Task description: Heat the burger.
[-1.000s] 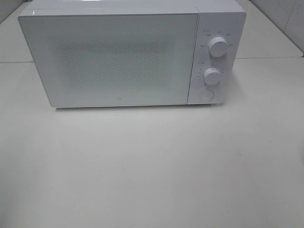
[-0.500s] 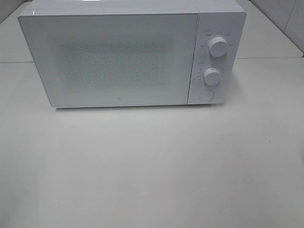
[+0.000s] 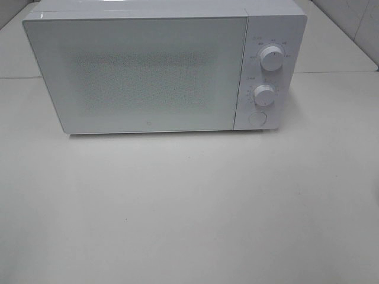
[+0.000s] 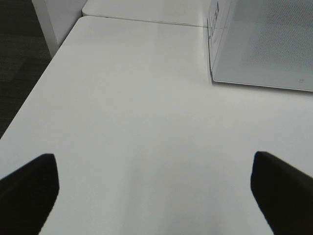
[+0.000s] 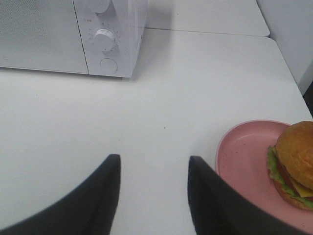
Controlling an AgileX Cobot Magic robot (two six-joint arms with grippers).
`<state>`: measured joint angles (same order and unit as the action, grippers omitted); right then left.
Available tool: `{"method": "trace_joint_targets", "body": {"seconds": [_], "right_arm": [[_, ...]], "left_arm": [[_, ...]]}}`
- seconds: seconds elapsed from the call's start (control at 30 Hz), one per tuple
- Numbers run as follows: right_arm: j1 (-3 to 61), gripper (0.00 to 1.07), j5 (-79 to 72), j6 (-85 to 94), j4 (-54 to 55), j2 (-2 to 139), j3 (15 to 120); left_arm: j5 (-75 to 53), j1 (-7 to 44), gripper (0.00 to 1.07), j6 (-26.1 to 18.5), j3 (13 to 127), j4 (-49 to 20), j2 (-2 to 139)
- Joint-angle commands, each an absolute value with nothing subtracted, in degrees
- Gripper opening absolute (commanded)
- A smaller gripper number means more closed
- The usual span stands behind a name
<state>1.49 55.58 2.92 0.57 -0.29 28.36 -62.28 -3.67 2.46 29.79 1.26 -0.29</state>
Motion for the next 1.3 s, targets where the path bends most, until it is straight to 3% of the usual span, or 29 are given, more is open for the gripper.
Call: {"method": "trace_joint_targets", "body": {"seconds": [0.03, 1.3], "right_arm": [[1.1, 0.46, 55.1, 2.5, 0.3, -1.7, 28.4], [1.1, 0.46, 55.1, 2.5, 0.3, -1.7, 28.4]], "left_arm": [[-61.4, -3.7, 1.00, 2.8, 29.6, 1.1, -1.5], [-61.4, -3.7, 1.00, 2.4, 29.6, 1.1, -1.5]]}}
